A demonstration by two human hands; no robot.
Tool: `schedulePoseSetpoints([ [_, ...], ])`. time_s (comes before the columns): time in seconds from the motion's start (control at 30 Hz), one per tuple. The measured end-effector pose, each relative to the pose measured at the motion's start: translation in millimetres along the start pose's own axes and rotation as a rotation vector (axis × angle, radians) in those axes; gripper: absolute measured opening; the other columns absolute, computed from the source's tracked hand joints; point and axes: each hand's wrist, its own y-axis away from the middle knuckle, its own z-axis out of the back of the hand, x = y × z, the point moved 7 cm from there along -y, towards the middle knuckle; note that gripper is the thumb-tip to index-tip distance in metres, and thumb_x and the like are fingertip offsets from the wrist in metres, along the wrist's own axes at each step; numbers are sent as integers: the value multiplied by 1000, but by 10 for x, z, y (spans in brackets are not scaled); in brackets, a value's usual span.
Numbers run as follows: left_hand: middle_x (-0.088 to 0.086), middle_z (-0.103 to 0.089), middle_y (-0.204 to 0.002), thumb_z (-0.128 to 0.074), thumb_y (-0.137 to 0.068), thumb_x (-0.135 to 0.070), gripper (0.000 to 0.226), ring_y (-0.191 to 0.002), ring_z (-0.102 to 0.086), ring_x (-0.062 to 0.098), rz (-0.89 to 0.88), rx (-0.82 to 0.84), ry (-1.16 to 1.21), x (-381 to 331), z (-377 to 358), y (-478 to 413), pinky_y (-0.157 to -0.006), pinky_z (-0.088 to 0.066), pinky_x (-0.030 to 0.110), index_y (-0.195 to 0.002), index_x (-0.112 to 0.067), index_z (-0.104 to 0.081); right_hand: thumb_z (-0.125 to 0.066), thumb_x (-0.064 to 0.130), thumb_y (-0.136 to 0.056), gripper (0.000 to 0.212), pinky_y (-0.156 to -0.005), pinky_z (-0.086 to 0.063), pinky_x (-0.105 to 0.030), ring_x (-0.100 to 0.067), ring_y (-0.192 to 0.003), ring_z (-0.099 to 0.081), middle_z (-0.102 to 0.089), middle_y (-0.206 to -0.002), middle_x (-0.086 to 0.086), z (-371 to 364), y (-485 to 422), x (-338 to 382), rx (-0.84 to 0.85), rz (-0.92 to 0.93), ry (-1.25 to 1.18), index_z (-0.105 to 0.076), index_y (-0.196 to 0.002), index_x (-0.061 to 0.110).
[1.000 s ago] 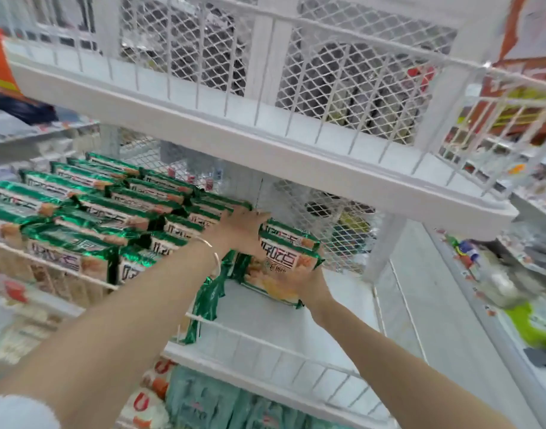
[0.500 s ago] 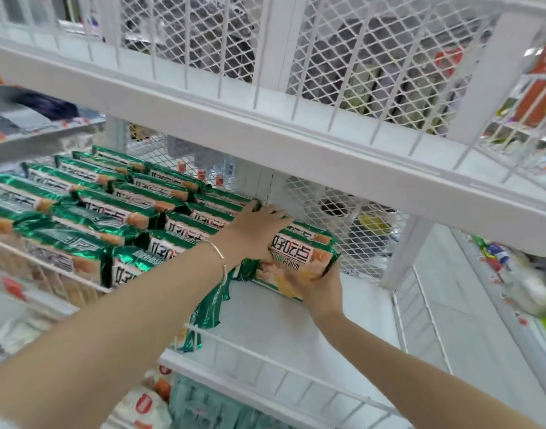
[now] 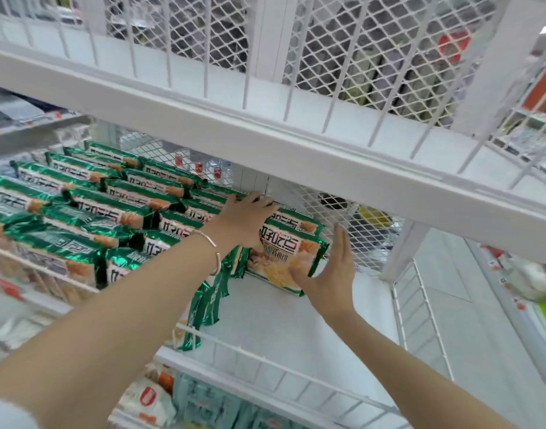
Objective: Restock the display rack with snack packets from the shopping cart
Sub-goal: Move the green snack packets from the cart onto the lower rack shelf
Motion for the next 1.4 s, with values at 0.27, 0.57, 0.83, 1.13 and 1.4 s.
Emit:
schedulePoseSetpoints([
  [0.27, 3, -3, -168, -59, -93, -53, 95, -155, -4, 20, -19, -4, 242, 137, 355, 651, -126, -7, 46, -161, -17, -2, -65, 51, -90, 102, -125, 1, -45, -24, -153, 12, 19, -165, -3, 39, 57, 307, 265, 209, 596, 12, -155, 40],
  [0.57, 5, -49, -150, -62, -91, -39, 57, -138, -45, 25, 29, -146, 225, 1597, 728, 2693, -108, -44, 39, -143, -19, -53, -49, 26, -98, 65, -122, -15, -49, -28, -150, -24, -20, -164, -5, -357, 1002, 2419, 203, 273, 647, -23, -157, 25],
  [0.83, 5, -50, -144, -57, -88, -40, 61, -132, -47, 29, 295, 37, 298, 3086, 36, 4483, -105, -44, 42, -145, -22, -47, -49, 23, -100, 62, -124, -2, -41, -24, -151, -19, -18, -164, -6, -1825, 2157, 3975, 371, 401, 511, -24, -157, 20],
  [1.13, 2, -48, -146, -57, -94, -18, 48, -127, -54, 23, 636, 97, 441, 4194, -811, 6150, -104, -48, 41, -142, -20, -53, -52, 16, -93, 54, -125, -7, -45, -24, -149, -22, -28, -161, -9, -3607, 3217, 4859, 738, 524, 351, -43, -147, 17],
  [1.4, 4, -52, -143, -52, -97, -15, 43, -113, -62, 23, 966, 130, 562, 4838, -1187, 7146, -88, -56, 39, -139, -19, -56, -54, 14, -93, 58, -113, -38, -43, -25, -134, -46, -44, -151, -11, -4936, 3716, 5271, 1131, 610, 390, -40, -149, 14],
])
